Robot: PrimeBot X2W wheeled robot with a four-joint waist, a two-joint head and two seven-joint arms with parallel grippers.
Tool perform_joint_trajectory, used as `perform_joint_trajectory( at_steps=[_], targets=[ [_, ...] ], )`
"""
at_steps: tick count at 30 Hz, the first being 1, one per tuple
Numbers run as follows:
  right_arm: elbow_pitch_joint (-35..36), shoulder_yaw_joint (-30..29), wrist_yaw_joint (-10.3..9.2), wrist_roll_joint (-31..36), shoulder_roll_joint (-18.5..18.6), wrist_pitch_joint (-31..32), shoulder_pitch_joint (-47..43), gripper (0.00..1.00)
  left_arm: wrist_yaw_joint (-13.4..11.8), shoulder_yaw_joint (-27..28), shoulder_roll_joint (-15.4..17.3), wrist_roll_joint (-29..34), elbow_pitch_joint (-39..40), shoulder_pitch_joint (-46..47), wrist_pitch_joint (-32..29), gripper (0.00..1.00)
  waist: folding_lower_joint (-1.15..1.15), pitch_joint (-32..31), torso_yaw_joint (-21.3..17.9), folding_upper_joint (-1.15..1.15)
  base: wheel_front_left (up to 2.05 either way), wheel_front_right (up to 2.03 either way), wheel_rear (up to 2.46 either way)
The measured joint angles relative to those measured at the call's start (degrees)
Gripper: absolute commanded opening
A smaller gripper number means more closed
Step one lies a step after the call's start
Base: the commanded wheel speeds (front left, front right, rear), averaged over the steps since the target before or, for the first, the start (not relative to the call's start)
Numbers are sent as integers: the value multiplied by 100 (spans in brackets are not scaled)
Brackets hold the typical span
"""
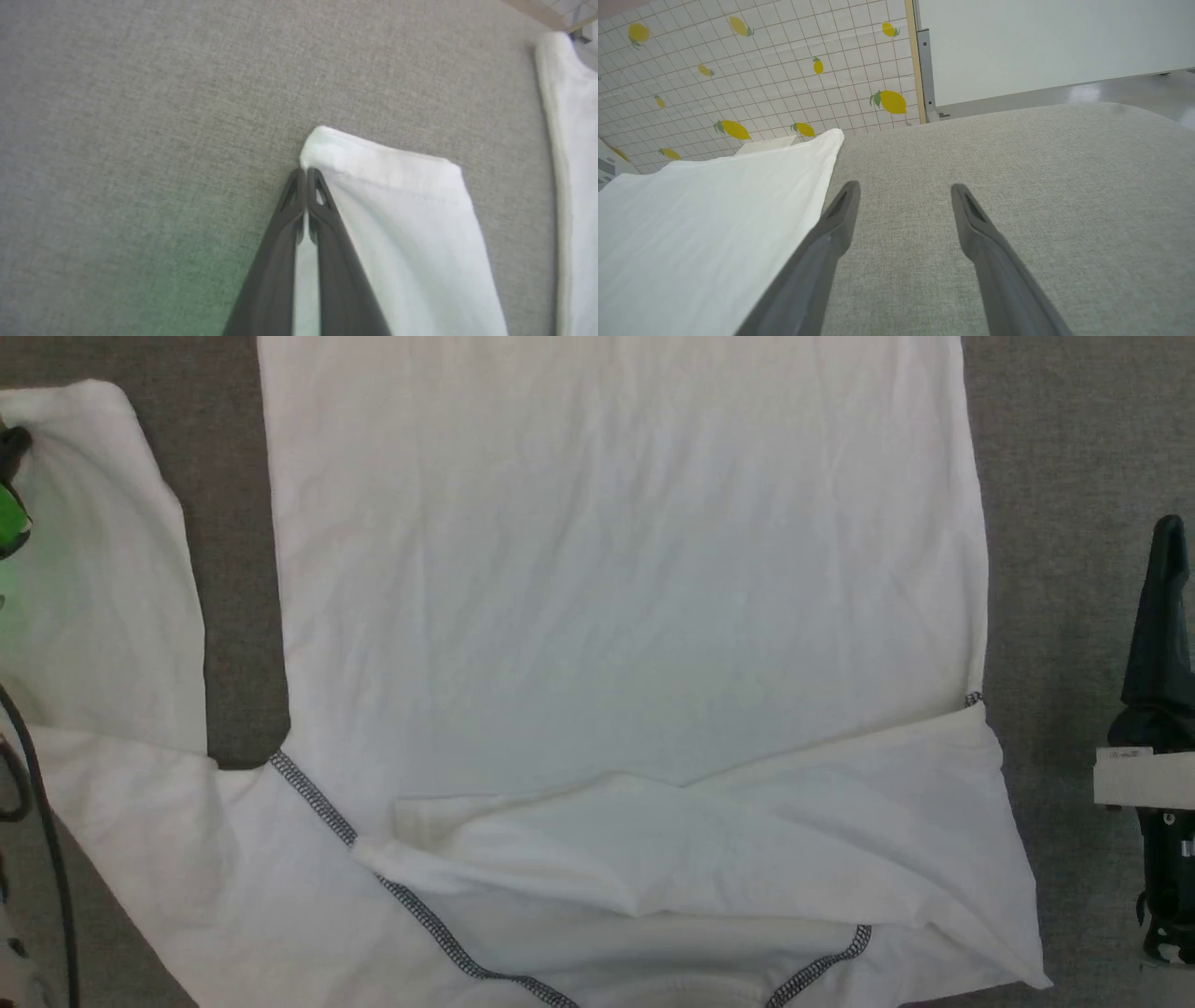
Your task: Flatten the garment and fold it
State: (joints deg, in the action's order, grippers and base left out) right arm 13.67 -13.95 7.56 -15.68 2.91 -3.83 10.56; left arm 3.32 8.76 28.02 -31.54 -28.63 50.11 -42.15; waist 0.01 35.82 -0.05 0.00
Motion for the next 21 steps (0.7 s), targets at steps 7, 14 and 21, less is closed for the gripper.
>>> perform_joint_trajectory(
  at_steps=[7, 14, 21],
  targets=[
    [-387, -37, 0, -179, 0, -136, -121, 100, -327, 1131, -148, -453, -271, -648, 1503, 0, 0, -545, 94, 0, 0, 0, 0],
    [-778, -135, 0, -361, 0, -283, -471, 100, -407, 1975, -271, -844, -270, -1516, 2325, 0, -1, -1270, 219, 0, 0, 0, 0],
    [-1034, -129, 0, -567, 0, -404, -696, 100, -33, 2421, -733, -1240, 657, -2594, 2771, 0, -1, -1987, 316, 0, 0, 0, 0]
  ],
)
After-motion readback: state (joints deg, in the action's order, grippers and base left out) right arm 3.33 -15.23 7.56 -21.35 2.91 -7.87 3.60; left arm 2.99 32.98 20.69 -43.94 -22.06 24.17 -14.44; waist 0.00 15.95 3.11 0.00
